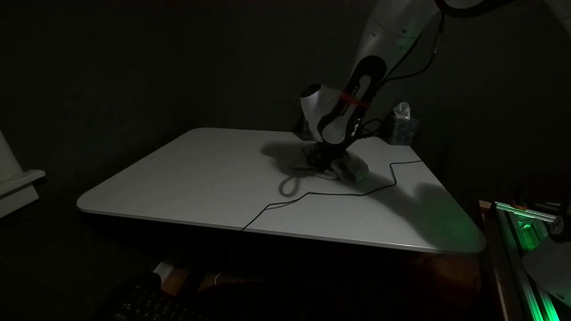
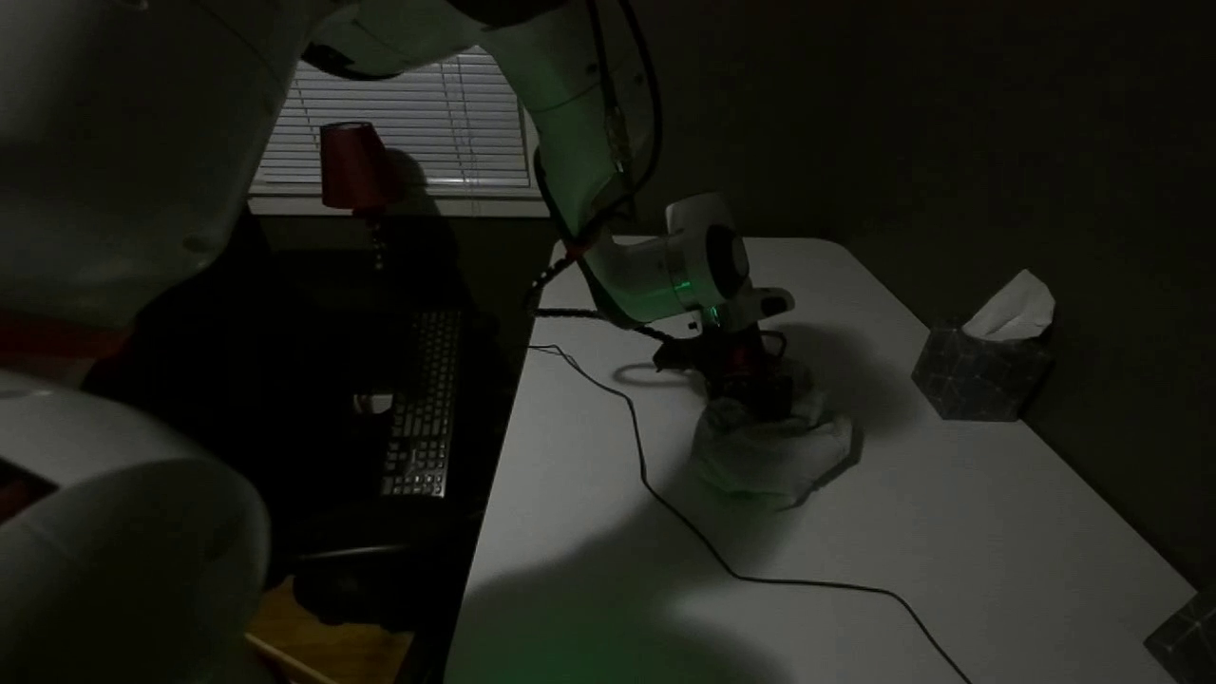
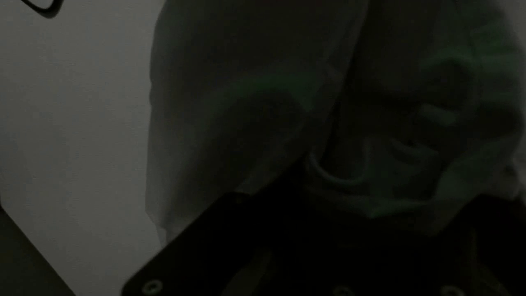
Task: Put the towel on the chair.
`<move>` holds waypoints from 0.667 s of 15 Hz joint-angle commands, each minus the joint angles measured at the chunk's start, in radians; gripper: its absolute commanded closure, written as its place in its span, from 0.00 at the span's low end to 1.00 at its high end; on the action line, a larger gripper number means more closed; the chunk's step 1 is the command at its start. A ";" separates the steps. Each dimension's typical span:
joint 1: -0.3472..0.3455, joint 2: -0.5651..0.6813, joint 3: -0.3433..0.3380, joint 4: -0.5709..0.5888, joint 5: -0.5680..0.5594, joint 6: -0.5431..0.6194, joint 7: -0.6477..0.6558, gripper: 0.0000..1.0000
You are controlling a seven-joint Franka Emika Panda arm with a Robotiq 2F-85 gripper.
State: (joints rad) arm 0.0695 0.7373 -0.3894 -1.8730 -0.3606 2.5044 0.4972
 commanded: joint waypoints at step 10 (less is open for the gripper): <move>-0.089 -0.378 0.258 -0.265 0.240 0.073 -0.313 0.97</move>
State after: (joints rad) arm 0.0207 0.5120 -0.2130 -1.9900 -0.1860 2.5266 0.3017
